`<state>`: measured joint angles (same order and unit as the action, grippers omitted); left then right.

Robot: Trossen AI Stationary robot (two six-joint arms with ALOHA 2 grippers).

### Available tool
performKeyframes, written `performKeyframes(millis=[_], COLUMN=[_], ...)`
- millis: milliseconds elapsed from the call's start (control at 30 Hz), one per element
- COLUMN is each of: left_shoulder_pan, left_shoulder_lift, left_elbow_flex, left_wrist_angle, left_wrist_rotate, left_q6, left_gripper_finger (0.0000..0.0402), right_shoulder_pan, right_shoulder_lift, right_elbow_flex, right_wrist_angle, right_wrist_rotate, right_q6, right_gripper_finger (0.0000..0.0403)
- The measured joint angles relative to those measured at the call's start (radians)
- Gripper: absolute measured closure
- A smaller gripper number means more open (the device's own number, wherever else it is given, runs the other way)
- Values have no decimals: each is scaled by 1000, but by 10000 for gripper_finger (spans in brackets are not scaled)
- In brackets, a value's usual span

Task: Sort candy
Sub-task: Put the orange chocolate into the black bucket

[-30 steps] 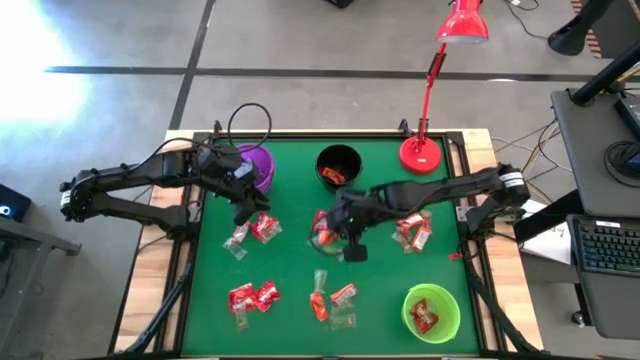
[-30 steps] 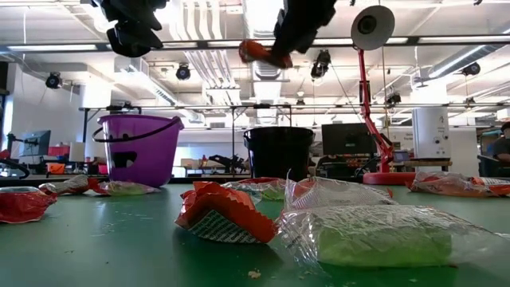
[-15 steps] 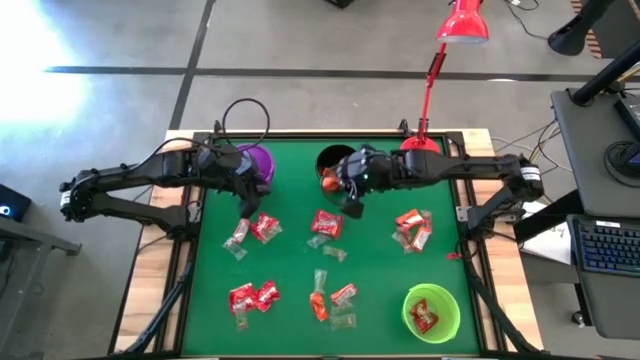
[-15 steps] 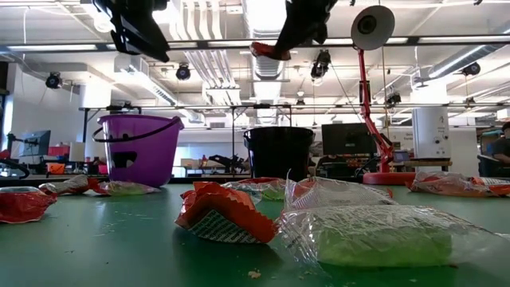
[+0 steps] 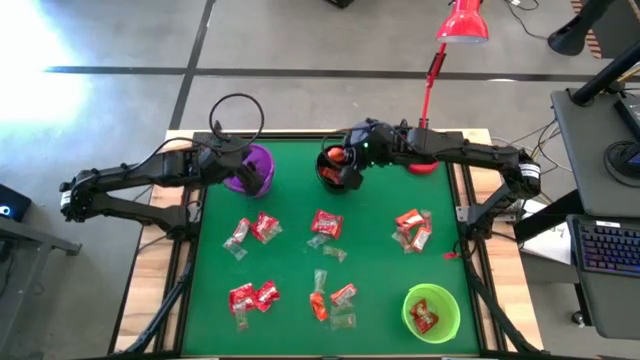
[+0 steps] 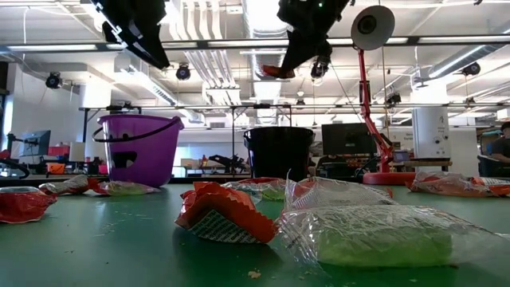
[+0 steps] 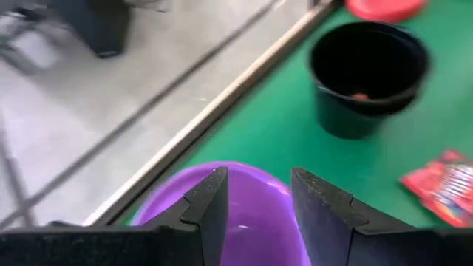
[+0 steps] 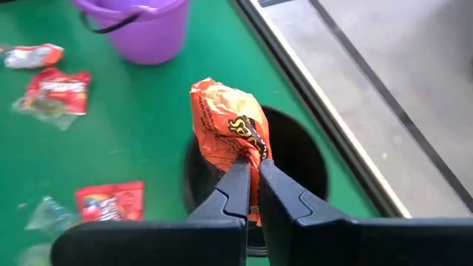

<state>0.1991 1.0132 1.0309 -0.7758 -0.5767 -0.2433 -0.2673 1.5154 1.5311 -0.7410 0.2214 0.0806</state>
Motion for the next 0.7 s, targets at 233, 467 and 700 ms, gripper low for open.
performKeyframes(millis=[233,467,700], left_shoulder_pan=[47,146,227], left_shoulder_lift=[30,76,123], left_elbow_flex=[0,0,0], left_wrist_angle=[23,51,51], left_wrist_rotate=[-146,-202,-201], left_q6=[-4,-8,-58], left_gripper_finger=[272,272,272], right_shoulder_pan=[-104,-201,-278], right_shoulder_lift=[8,72,135], right_elbow_flex=[0,-1,-1], right_wrist_angle=[72,74,72], right_wrist_rotate=[-64,-261,-435], right_q6=[-69,-143,-165], right_gripper_finger=[394,394,394])
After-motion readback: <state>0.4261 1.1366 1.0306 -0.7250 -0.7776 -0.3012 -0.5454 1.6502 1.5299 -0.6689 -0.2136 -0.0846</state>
